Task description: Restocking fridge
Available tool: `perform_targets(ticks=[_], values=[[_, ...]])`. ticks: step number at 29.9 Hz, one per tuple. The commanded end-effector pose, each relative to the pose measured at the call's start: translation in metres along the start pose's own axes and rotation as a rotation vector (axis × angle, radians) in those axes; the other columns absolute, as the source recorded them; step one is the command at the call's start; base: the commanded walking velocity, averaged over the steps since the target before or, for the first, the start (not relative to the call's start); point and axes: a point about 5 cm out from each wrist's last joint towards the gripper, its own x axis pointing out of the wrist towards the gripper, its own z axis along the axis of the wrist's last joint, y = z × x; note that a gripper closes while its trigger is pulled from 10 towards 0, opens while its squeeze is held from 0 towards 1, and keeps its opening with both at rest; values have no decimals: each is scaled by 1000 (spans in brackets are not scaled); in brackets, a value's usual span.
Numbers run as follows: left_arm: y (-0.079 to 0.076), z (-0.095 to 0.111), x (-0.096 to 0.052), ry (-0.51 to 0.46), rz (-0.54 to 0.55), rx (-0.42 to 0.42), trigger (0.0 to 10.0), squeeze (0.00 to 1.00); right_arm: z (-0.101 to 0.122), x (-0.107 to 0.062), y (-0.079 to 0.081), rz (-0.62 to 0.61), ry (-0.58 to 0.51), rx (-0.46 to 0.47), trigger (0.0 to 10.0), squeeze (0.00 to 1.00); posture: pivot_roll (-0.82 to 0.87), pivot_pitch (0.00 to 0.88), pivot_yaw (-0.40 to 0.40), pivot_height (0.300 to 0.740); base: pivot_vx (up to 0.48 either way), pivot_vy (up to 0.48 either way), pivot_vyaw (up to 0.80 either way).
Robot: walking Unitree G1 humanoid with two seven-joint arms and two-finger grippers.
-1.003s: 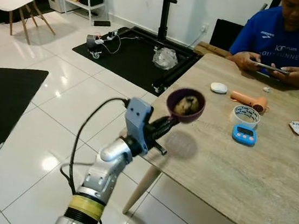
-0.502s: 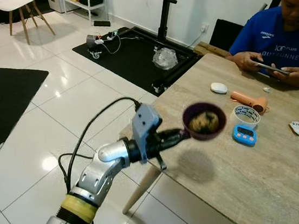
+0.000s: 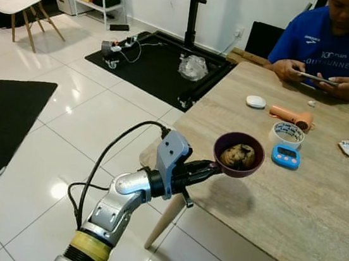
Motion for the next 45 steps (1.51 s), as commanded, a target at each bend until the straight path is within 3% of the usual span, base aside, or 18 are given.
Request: perform_targets(ticks=[1, 5, 7, 12, 33, 39, 45], values=[[-6, -1, 0, -1, -21, 6, 10000, 0, -2, 1, 3, -6, 7, -4, 10000, 0, -27, 0, 6, 740, -360, 0, 0], [-7, -1, 2, 3, -24, 12, 10000, 0, -3, 1, 3, -14, 11, 8, 10000, 0, -35, 0, 6, 740, -360, 0, 0], [-4, 8, 15, -32, -26, 28, 10000, 0, -3, 1, 4, -20, 2, 10, 10000, 0, -42, 4, 5, 740, -373, 0, 0], [-5, 17, 26, -66, -35, 33, 10000, 0, -3, 1, 4, -26, -6, 7, 10000, 0, -37, 3, 4, 740, -380, 0, 0], [-17, -5, 29, -14, -50, -10, 10000, 0, -4, 1, 7, -24, 3, 6, 10000, 0, -29, 16, 22, 740, -356, 0, 0], [-17, -9, 29, -17, -21, 18, 10000, 0, -5, 1, 9, -23, 13, 6, 10000, 0, -26, 16, 24, 740, 0, 0, -788], [-26, -10, 32, -32, -62, 46, 10000, 0, -5, 2, 10, -21, 17, 6, 10000, 0, -27, 10, 24, 740, 0, 0, -794]])
